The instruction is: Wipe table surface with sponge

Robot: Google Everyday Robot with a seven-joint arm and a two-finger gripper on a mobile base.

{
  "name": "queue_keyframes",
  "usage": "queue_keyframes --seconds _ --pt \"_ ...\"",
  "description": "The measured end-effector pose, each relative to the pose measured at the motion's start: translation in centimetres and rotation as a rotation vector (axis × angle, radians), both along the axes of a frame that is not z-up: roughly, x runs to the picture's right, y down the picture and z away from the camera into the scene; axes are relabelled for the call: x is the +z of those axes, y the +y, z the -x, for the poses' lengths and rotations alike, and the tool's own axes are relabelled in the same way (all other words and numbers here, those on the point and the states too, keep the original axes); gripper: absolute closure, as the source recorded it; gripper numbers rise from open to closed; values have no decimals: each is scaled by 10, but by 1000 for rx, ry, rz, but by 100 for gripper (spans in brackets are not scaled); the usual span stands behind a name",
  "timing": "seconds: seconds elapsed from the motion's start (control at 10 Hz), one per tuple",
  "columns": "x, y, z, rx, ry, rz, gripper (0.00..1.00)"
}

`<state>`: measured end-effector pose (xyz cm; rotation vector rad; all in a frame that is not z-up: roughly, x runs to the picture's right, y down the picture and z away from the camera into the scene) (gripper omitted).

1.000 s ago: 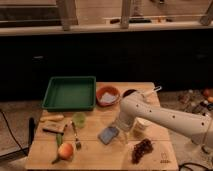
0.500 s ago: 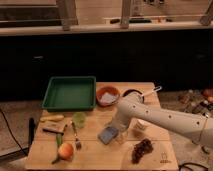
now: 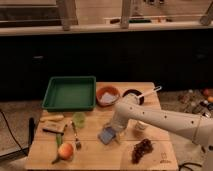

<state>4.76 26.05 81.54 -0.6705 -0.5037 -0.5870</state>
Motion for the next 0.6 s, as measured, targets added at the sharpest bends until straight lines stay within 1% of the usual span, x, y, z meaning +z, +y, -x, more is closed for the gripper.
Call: queue_keyframes --seconds 0.1,0.3,0.5,0.6 --pt "2 -1 0 4 5 0 43" --pt "4 -2 0 7 12 1 61" --pt "5 -5 -1 1 21 0 83" --pt "6 -10 -2 -3 25 -9 93"
